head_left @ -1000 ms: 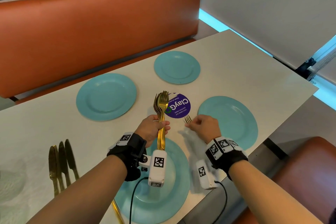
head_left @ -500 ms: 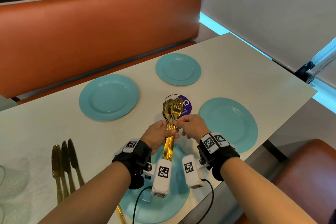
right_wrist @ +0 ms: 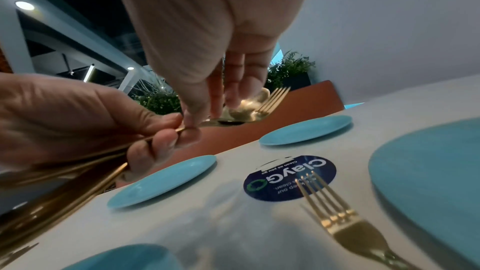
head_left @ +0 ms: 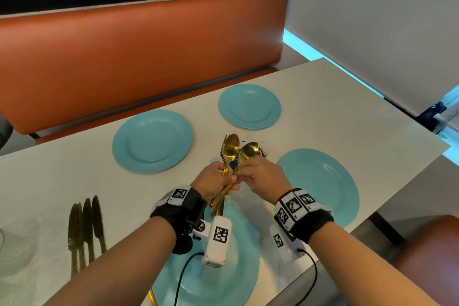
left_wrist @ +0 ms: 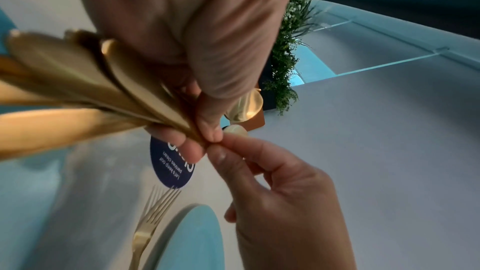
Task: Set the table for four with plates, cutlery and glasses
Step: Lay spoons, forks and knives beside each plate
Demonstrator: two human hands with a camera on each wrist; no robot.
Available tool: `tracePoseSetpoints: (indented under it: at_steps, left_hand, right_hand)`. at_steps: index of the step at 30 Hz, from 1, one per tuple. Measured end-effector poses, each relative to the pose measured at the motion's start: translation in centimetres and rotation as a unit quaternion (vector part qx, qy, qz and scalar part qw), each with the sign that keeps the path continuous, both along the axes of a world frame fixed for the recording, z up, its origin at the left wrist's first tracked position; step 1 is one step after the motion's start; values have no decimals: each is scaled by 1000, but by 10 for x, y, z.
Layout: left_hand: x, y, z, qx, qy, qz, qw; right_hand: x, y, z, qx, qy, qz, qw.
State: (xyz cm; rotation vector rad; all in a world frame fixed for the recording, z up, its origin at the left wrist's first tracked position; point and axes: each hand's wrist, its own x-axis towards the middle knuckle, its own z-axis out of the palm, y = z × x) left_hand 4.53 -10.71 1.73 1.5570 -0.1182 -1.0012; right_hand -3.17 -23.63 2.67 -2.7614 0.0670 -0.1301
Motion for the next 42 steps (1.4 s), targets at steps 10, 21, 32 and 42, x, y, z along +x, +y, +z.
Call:
tracePoseSetpoints:
  at_steps: [10,21,32,42]
  left_hand:
    - [18,-5,2,49,-21,3,999]
    - [82,11,0,85,-26,178,980]
    - [139,23,2,47,-16,211,976]
    - [163,34,-8,37,-6,214,976]
  right_hand:
    - [38,-16,16,-66,168,77,981]
    - [110,-46,5,64,225,-177,956]
    - [226,-36,-43,36,299,-287,909]
    - [260,-37,-55,65,229,-338,911]
